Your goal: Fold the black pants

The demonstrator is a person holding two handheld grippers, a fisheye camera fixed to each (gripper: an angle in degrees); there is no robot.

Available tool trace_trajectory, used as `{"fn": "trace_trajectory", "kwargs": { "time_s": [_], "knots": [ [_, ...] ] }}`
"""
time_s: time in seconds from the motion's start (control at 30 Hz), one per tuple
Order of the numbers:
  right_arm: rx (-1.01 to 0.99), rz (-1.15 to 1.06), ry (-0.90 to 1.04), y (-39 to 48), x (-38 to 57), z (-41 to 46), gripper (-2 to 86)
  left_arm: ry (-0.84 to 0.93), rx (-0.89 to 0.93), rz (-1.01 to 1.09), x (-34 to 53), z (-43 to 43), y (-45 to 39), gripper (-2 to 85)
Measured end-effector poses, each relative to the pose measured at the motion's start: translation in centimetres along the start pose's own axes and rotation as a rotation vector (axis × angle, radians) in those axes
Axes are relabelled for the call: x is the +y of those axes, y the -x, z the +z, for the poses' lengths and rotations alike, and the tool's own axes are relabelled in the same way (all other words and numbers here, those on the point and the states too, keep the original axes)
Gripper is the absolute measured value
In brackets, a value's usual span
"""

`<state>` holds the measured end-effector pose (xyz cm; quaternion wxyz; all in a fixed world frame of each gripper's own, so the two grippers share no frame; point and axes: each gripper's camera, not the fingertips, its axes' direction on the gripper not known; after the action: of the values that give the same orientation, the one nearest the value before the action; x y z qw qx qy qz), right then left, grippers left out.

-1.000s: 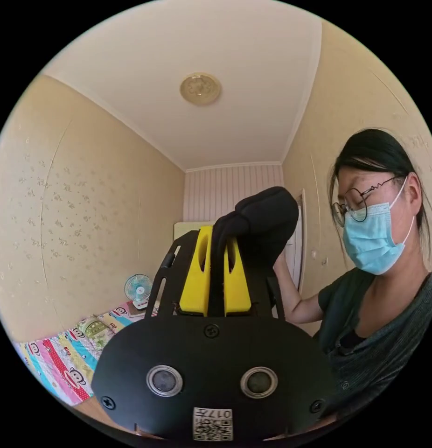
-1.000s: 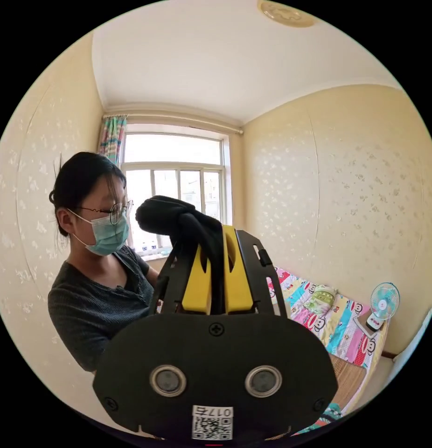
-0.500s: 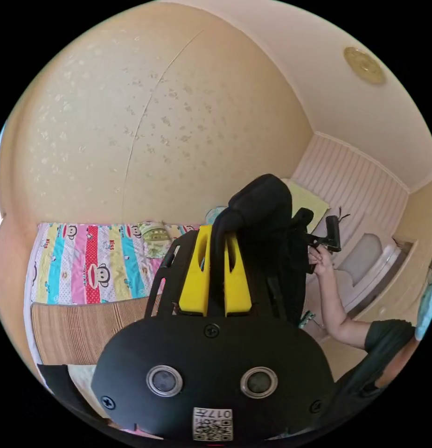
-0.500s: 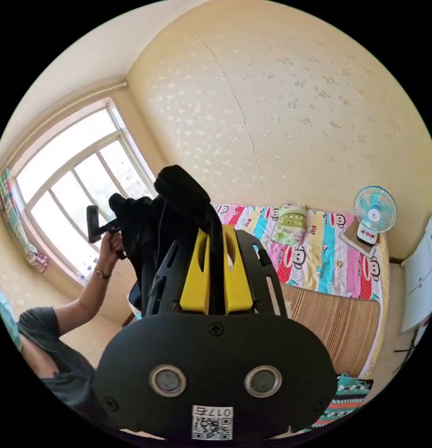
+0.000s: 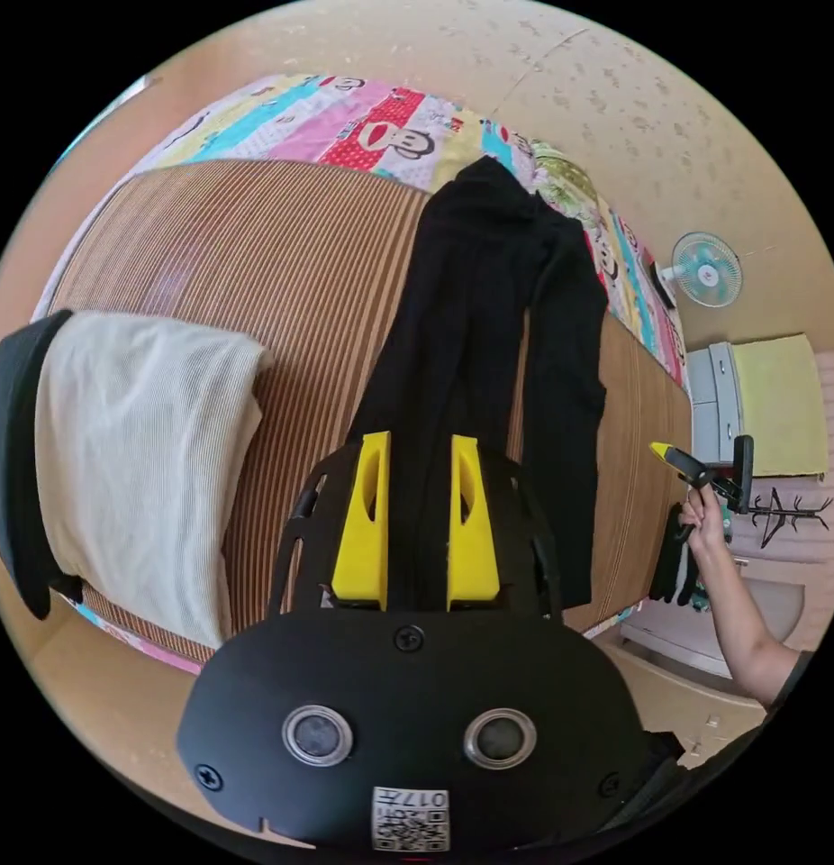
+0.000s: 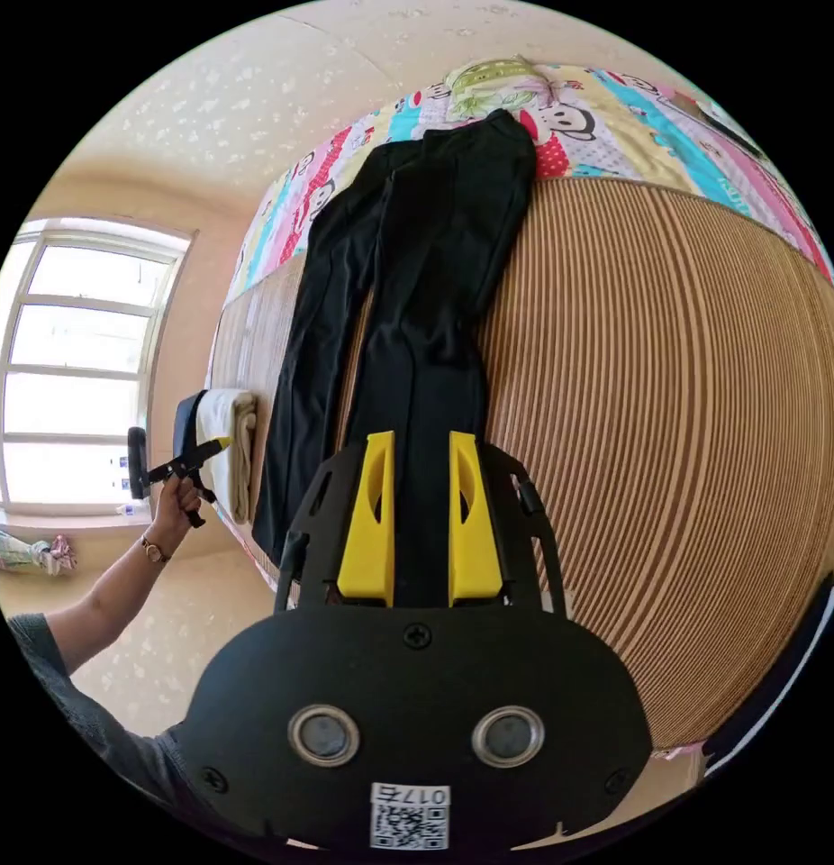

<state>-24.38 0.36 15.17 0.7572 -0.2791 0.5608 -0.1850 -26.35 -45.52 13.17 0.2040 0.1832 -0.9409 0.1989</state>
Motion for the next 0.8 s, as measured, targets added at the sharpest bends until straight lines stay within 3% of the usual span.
{"fn": "trace_trajectory", "kwargs": {
  "time_s": [0.2,0.3,0.37,0.53,0.6,0.73,0.8],
  "knots": [
    [0.054,-0.187,0.083,5.5,5.5,5.5,10.7,-0.047,-0.049,-0.121,6.6,2.9,7.2,10.9],
    [0.246,-0.251,0.203,6.6,7.0,8.0,8.9,0.010,-0.094,-0.034,7.0,5.0,7.3,9.2],
    [0.343,-0.342,0.186,6.7,9.3,6.6,8.0,0.013,-0.142,-0.002,7.3,5.9,6.9,7.7],
    [0.489,-0.116,0.182,1.1,14.8,0.6,7.6,0.112,-0.160,0.067,10.0,6.6,5.2,5.1],
    [0.444,-0.050,0.201,-1.1,16.6,-1.5,7.6,0.134,-0.205,0.062,11.6,6.7,5.1,5.0],
    [0.122,0.119,0.335,-5.2,17.0,-5.3,7.9,0.195,-0.149,-0.002,13.6,5.9,6.3,5.9],
    [0.144,0.141,0.295,-6.0,17.2,-8.1,8.1,0.153,-0.089,-0.065,13.9,4.3,7.6,6.1]
  ]
}}
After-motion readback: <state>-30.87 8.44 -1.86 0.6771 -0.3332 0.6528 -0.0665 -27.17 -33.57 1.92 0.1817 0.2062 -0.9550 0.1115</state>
